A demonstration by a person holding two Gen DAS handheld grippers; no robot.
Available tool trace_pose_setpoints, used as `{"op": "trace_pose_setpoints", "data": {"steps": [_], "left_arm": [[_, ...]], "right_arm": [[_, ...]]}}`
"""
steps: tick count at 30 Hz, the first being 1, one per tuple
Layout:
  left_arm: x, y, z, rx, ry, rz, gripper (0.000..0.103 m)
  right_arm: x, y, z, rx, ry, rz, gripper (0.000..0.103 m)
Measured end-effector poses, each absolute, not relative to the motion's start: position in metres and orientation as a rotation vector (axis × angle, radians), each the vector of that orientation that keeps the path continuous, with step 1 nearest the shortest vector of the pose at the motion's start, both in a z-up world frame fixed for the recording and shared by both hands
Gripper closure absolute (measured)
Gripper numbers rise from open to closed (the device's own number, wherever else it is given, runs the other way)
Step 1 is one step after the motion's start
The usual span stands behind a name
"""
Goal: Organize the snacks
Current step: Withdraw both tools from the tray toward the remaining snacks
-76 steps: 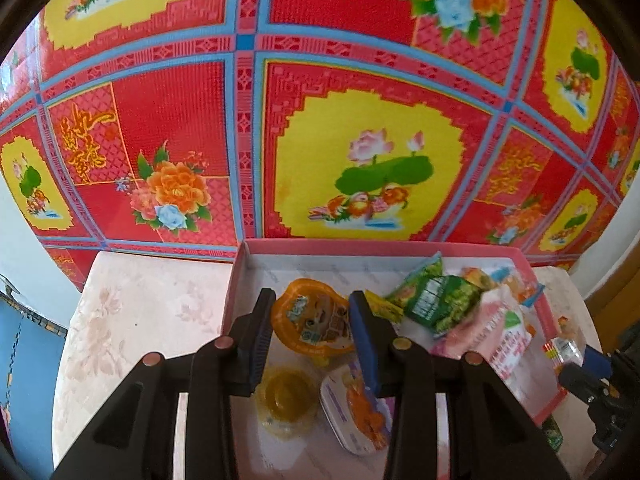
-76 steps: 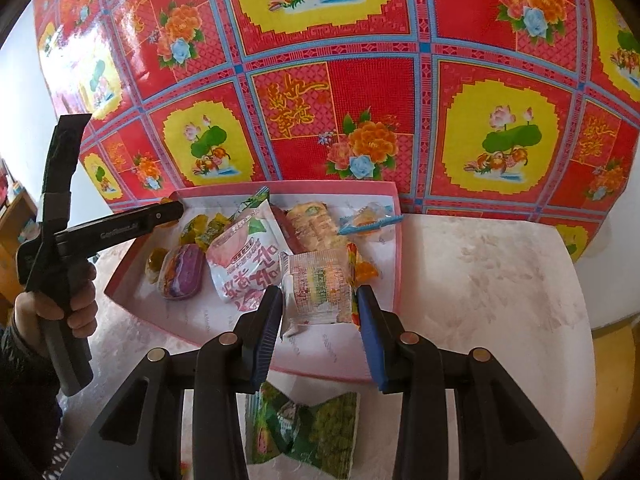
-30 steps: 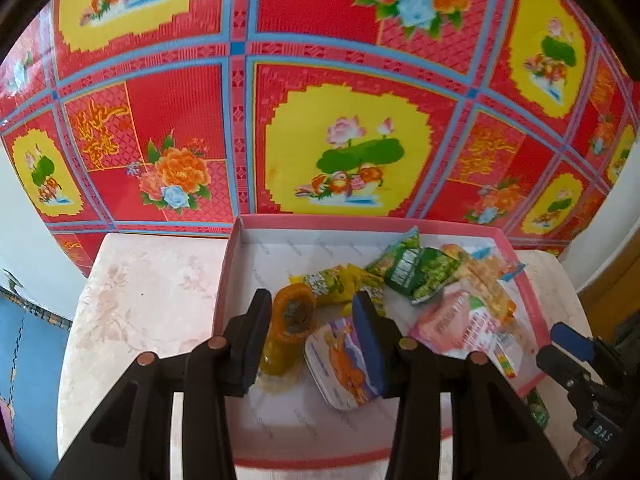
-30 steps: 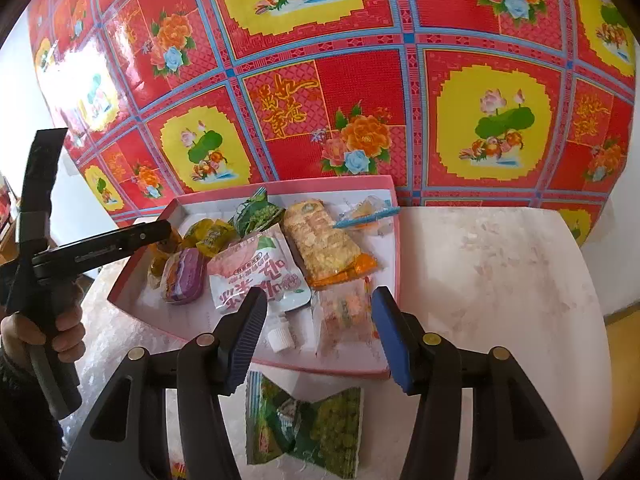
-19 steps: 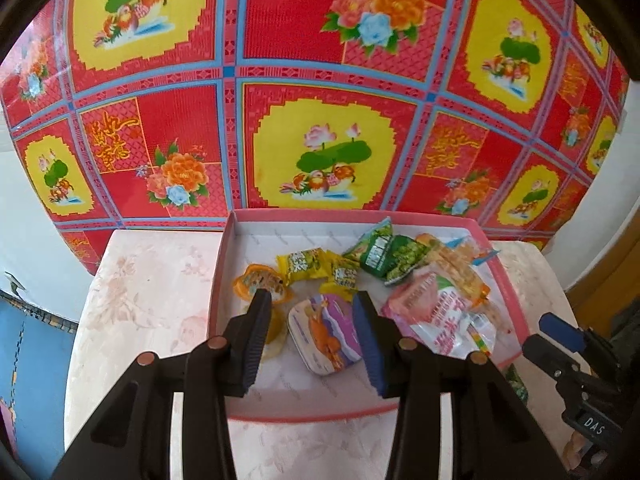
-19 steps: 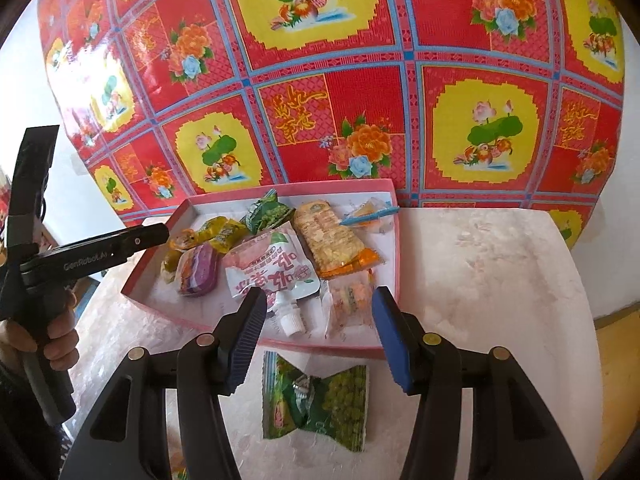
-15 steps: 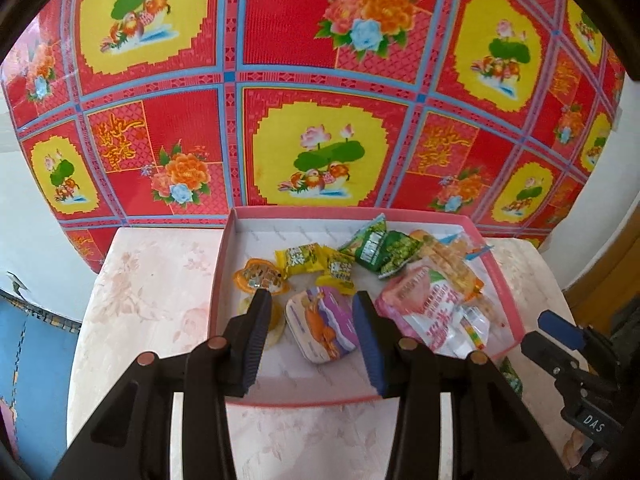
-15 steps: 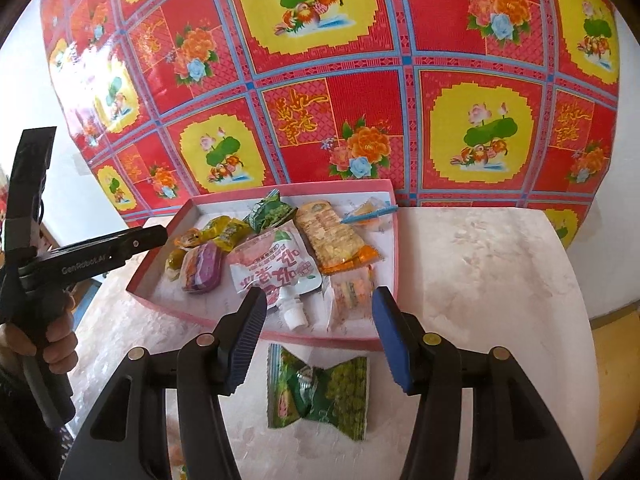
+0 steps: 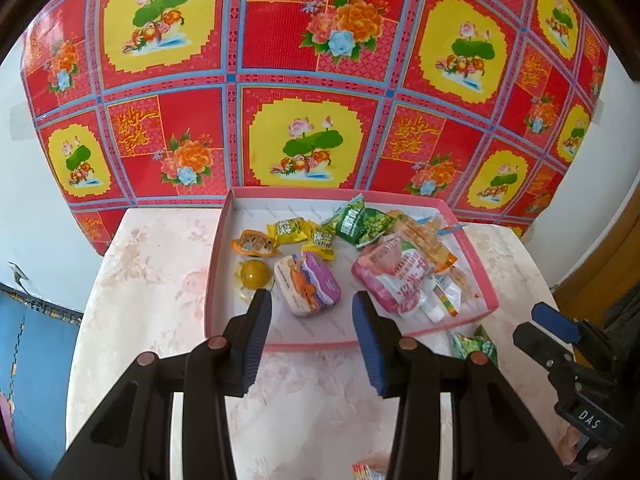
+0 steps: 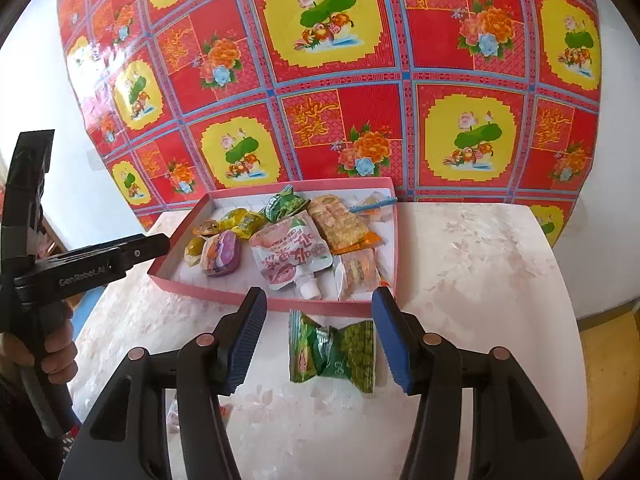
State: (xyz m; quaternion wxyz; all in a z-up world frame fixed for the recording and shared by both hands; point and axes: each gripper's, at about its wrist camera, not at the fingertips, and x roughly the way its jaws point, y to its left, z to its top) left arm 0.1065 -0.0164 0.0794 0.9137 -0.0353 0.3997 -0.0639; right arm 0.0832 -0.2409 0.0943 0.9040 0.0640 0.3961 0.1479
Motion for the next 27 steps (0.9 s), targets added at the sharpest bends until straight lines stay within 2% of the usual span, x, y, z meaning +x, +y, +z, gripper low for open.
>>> {"op": "trace_pose_setpoints", "data": {"steps": [22,27], "left_arm": [[0.055,-0.031,0.059,-0.064,0.895,-0.172,0.056],[0.046,-0.038,0.052,-0.068,0.927,-0.197,0.052]], "right_arm": [[0.044,-0.251,0.084,0.136,0.847,0.281,0.047],[0.037,-0.254,0.080,0.132,0.856,0.271,0.047]]}}
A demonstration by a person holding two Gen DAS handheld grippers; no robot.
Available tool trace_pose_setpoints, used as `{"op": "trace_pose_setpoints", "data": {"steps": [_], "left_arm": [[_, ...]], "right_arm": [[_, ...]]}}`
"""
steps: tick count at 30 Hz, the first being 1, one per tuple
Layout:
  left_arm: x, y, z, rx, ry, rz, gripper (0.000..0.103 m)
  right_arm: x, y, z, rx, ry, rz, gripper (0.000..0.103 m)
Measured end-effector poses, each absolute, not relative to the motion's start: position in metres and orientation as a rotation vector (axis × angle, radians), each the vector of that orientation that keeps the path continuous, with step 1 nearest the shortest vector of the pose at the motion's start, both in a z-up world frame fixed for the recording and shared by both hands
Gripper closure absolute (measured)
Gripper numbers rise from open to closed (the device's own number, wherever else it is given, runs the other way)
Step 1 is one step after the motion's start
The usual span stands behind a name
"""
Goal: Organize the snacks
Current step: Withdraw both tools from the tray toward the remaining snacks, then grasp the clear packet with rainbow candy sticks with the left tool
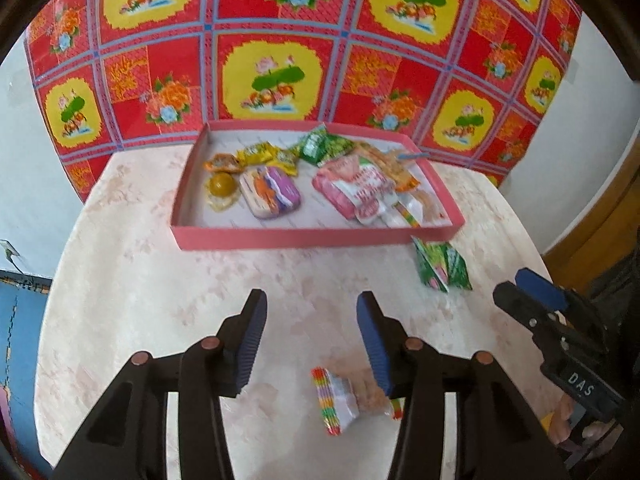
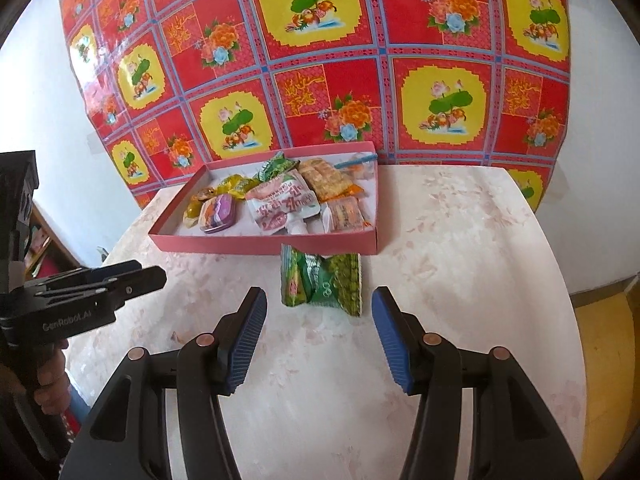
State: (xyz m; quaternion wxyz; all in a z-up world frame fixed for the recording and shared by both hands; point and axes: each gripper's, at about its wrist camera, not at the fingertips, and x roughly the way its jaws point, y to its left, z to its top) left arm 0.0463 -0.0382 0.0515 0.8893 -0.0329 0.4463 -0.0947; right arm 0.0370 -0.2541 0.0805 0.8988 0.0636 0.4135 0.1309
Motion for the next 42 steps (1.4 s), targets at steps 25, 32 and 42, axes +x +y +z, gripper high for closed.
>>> {"op": "trace_pose_setpoints", "data": {"steps": [25,32,42], "left_arm": [[0.011,-0.071,0.016,-0.013,1.068,-0.286,0.046],[0.014,-0.067,0.010,-0.031,1.067,-0.270,0.047],[0.013,-0.070,0.008,0.018,1.041,-0.243,0.058]], "right_arm": [[0.015,-0.252,0.075,0.115,0.864,0.262,0.047],[0.016,-0.251,0.070,0.116,0.877,0.261,0.047],[0.019,-0.249,0.063,0.118,0.899,0.258,0.047]]}}
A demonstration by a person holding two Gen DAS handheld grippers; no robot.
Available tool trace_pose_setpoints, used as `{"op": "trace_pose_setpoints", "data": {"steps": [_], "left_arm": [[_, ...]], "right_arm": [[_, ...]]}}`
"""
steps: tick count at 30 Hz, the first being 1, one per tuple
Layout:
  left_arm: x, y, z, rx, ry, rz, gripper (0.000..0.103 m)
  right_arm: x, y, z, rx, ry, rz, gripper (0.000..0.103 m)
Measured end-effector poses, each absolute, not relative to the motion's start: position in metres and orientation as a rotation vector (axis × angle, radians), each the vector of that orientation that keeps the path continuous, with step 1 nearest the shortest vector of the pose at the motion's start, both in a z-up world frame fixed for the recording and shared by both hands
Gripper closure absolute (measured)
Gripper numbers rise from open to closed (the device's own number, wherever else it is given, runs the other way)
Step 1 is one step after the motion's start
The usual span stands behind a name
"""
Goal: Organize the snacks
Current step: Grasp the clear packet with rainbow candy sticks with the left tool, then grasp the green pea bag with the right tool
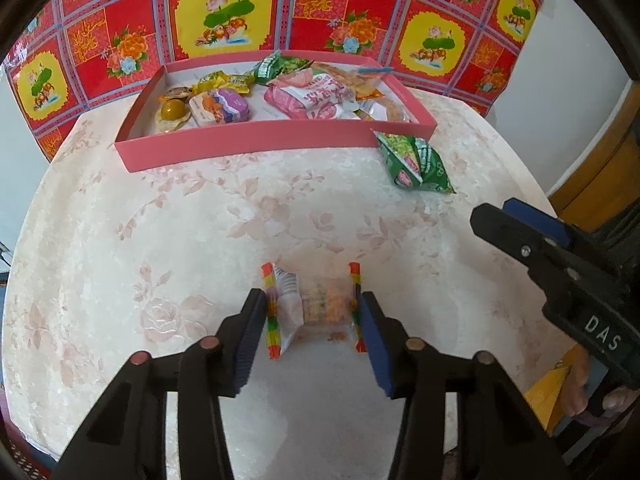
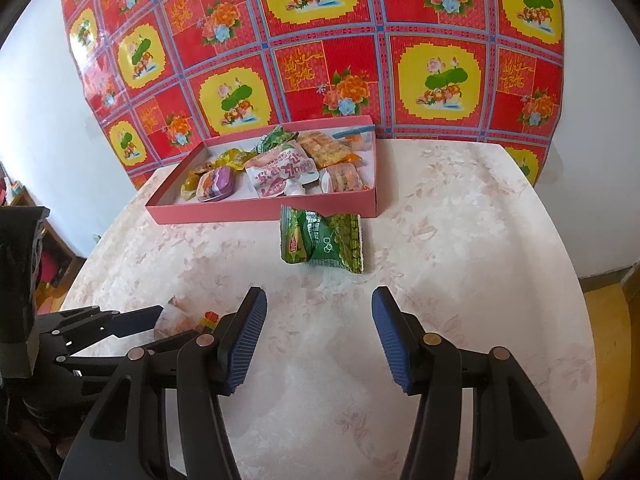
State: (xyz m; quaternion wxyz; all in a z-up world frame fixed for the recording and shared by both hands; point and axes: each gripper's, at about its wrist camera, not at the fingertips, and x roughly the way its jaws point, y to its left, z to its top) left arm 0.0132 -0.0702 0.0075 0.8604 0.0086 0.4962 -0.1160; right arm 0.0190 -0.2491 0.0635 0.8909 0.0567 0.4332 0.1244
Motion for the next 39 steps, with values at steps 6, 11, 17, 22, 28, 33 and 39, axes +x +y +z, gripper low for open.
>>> {"op": "trace_pose_setpoints", "data": {"steps": [6,11,17,22,28,33,39], "left_arm": [[0.013,-0.068,0.008,0.012,1.037,-0.258,0.062],[0.015,-0.060,0.014,-0.008,1.013,-0.244,0.062],[0.025,-0.038,0.018,-0.036,0.985,-0.178,0.062],[0.032,-0.021,0.016,-0.053,0.979,-0.125,0.062],[0.040,-0.007,0.013,-0.071,0.980,-0.078,0.062],[0.042,-0.001,0.013,-0.082,0.980,-0.075,0.062],[0.044,0.001,0.013,-0.085,0.982,-0.079,0.062]], "right_arm": [[0.021,-0.248,0.062,0.114,0.907,0.257,0.047],[0.024,-0.247,0.060,0.112,0.917,0.255,0.047],[0.030,-0.244,0.056,0.110,0.924,0.255,0.047],[0.039,-0.241,0.055,0.109,0.926,0.259,0.047],[0.052,-0.235,0.050,0.119,0.942,0.271,0.047],[0.067,-0.227,0.041,0.128,0.959,0.268,0.036],[0.081,-0.223,0.034,0.120,0.956,0.246,0.036]]}}
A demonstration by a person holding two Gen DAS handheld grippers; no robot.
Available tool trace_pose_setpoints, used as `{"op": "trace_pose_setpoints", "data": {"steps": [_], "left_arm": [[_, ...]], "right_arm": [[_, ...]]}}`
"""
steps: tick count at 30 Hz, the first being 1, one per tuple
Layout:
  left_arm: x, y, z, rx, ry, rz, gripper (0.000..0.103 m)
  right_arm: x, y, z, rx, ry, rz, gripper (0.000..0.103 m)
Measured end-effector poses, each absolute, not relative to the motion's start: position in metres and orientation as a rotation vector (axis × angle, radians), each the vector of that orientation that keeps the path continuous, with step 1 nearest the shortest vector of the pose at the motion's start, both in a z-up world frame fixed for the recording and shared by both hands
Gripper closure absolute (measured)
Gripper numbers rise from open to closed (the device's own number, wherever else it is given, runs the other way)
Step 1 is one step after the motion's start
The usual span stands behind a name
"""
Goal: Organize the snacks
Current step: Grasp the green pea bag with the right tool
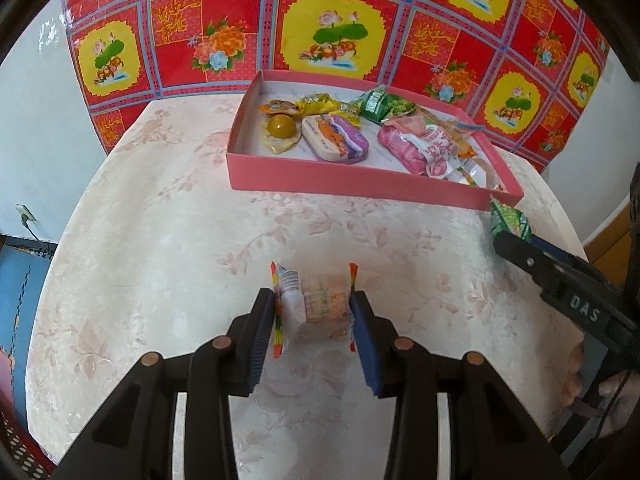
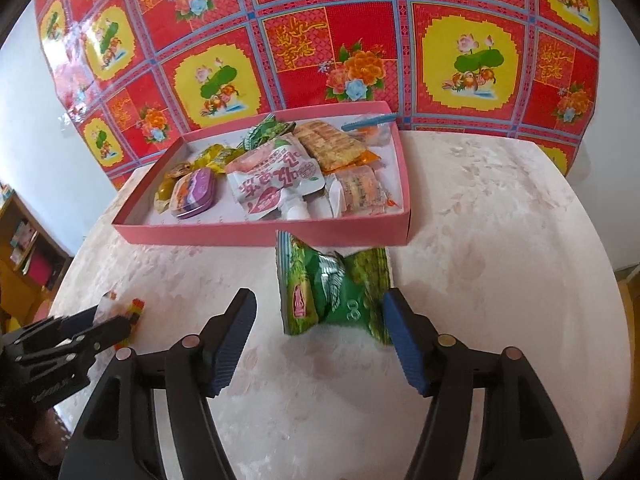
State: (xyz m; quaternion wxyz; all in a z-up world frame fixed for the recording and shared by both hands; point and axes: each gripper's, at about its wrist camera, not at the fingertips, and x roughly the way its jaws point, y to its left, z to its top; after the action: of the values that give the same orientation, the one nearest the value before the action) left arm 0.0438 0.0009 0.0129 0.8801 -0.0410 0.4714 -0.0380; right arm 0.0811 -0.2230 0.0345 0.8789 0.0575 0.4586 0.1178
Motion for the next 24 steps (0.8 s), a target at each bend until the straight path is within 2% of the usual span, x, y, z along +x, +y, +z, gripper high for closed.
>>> {"op": "trace_pose_setpoints", "data": {"steps": [9,17,19,24], "left_arm": [[0.048,0.005,0.014,-0.100,0.980,-0.082,0.062],[0.048,0.007,0.017,-0.106,0.961,-0.087,0.062],[0.048,0.008,0.018,-0.108,0.959,-0.087,0.062],[0.048,0.008,0.020,-0.109,0.949,-0.092,0.062]], "right_arm": [[0.091,-0.230,0.025,0.142,0.964,0.216,0.036],[0.086,-0.238,0.026,0.188,0.943,0.211,0.048],[0.084,-0.239,0.028,0.193,0.927,0.216,0.055],[0.080,-0.242,0.028,0.202,0.917,0.209,0.057]]}}
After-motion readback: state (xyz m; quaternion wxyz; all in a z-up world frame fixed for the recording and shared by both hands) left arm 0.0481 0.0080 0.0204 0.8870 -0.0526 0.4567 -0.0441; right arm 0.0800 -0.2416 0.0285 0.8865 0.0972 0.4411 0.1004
